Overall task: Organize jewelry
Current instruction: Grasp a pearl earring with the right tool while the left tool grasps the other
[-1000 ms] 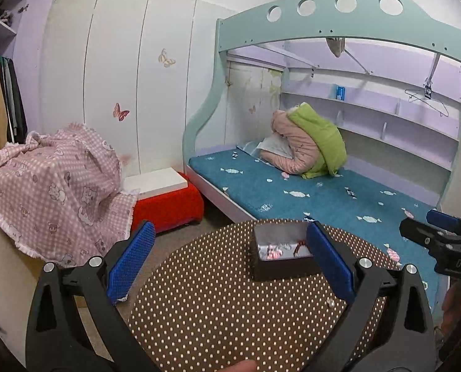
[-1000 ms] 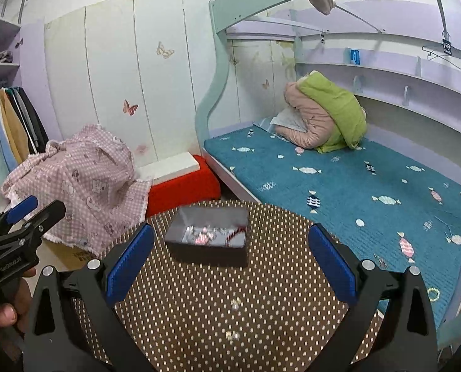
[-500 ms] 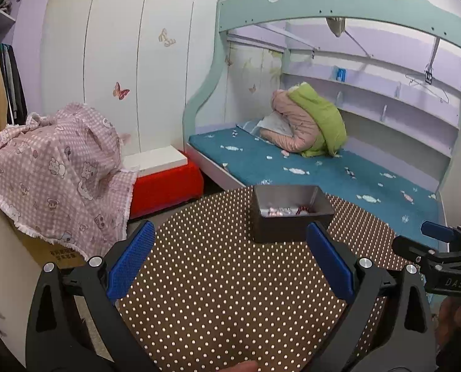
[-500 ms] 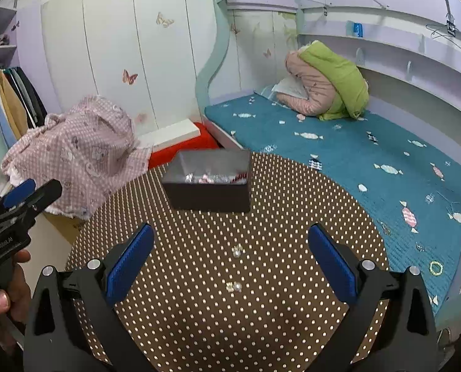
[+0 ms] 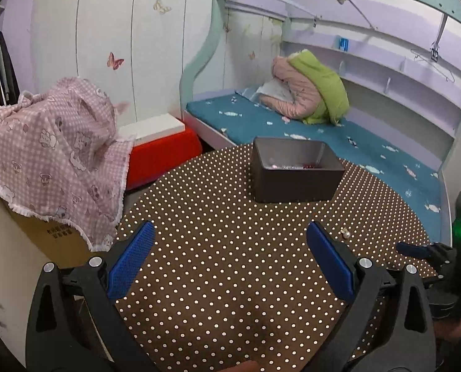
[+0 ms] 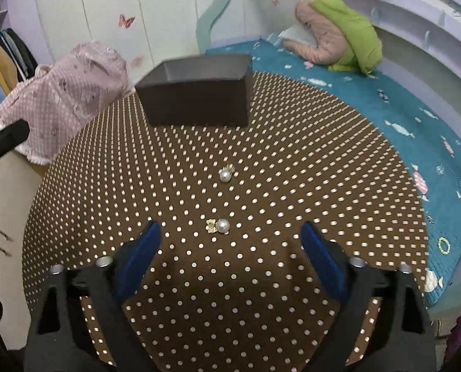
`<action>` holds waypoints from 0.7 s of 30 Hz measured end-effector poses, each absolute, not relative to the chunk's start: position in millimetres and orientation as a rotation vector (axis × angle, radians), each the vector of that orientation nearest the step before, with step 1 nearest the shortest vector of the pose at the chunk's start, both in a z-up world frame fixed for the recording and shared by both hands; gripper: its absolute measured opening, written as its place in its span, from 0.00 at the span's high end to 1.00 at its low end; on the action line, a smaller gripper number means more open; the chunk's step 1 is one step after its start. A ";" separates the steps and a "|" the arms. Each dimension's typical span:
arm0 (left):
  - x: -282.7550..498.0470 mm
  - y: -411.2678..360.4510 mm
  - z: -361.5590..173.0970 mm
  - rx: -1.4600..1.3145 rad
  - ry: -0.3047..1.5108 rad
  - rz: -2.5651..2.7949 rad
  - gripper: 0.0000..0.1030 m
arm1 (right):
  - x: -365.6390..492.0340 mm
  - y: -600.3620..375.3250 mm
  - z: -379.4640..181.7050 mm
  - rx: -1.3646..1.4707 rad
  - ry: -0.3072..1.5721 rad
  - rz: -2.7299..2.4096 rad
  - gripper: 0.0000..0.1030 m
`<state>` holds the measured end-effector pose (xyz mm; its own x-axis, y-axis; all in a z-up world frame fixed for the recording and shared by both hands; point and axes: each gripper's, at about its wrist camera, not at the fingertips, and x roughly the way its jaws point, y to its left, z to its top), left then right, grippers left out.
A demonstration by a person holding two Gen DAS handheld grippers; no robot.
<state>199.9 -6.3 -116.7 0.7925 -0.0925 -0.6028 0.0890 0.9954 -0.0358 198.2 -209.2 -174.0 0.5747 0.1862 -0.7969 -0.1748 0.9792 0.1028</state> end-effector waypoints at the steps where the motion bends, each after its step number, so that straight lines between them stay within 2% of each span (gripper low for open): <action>1: 202.1 -6.5 -118.5 -0.004 0.656 -0.097 0.05 | 200.4 -208.1 -176.9 0.014 0.944 0.217 0.42; 4: 209.1 -6.9 -124.5 -0.002 0.676 -0.101 0.05 | 205.6 -206.1 -183.6 0.013 0.958 0.230 0.55; 9: 216.9 -10.2 -129.1 0.007 0.691 -0.106 0.05 | 205.0 -197.0 -185.3 -0.024 0.953 0.261 0.62; 11: 220.3 -11.7 -131.2 0.009 0.697 -0.108 0.05 | 204.6 -194.1 -185.0 -0.056 0.949 0.270 0.71; 13: 223.8 -13.8 -132.5 0.012 0.702 -0.115 0.05 | 203.5 -192.0 -186.0 -0.084 0.952 0.279 0.85; 21: 235.9 -31.1 -137.5 0.043 0.713 -0.153 0.05 | 194.6 -198.7 -189.0 -0.081 0.943 0.298 0.88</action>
<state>235.9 -31.1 -137.5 0.7460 -0.1252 -0.6541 0.1542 0.9879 -0.0132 194.6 -198.7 -189.0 0.5499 0.2166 -0.8067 -0.2865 0.9561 0.0614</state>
